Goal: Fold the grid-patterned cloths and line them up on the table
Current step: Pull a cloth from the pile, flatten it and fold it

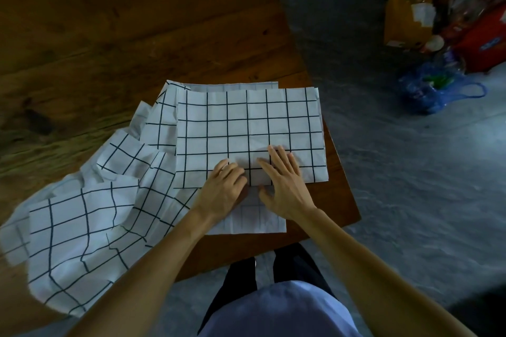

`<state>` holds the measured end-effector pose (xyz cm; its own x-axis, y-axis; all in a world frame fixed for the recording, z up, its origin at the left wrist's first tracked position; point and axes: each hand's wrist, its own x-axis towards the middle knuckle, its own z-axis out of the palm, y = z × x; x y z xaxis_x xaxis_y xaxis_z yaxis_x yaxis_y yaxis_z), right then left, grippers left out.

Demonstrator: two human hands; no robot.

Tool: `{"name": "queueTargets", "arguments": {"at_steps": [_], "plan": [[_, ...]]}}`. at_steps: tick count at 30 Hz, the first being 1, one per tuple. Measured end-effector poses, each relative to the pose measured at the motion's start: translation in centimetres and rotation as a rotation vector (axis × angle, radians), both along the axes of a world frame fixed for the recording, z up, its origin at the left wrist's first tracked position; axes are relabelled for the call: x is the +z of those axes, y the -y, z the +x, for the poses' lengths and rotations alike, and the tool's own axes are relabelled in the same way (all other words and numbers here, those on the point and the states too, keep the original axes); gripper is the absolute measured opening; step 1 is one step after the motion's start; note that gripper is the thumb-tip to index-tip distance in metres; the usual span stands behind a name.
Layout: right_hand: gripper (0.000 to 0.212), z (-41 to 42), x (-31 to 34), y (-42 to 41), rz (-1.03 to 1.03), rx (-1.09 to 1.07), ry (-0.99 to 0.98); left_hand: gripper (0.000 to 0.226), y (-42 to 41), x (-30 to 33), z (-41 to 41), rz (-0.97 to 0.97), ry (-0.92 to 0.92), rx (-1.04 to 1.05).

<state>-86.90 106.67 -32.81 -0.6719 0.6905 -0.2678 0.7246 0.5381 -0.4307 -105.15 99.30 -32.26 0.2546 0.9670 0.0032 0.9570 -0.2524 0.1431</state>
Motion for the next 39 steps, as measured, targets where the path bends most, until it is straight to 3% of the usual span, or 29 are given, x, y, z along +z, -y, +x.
{"name": "queueTargets", "arguments": {"at_steps": [5,9,11,16,22,27,30,34,39], "plan": [[0.07,-0.4,0.3,0.2,0.02,0.008,-0.001,0.05,-0.2,-0.3,0.0,0.006,0.024,0.04],[0.065,-1.1,0.7,0.8,0.053,-0.064,-0.016,0.014,-0.5,0.8,0.7,0.066,0.184,0.106],[0.06,-1.7,1.3,0.9,0.107,-0.115,0.0,0.008,-1.0,2.1,1.1,0.087,0.251,0.126],[0.044,-2.5,3.7,-0.3,0.12,-0.225,0.02,0.012,-1.5,4.7,1.6,0.089,0.297,0.137],[0.041,-2.6,7.8,-1.7,0.116,-0.343,-0.17,0.022,-1.5,8.0,2.5,0.05,0.377,0.219],[0.039,-2.8,11.7,-3.2,0.105,-0.253,-0.3,0.022,-2.4,10.9,2.2,0.113,0.549,0.331],[0.034,-2.8,14.1,-4.1,0.087,-0.238,-0.396,0.029,-3.7,12.3,0.6,0.189,0.536,0.346],[0.041,-2.9,18.0,-4.5,-0.11,-0.251,-0.407,0.043,-5.1,14.3,-1.3,0.192,0.424,0.259],[0.052,-3.0,20.0,-4.6,-0.222,-0.215,-0.435,0.03,-5.4,14.9,-2.0,0.272,0.364,0.177]]}}
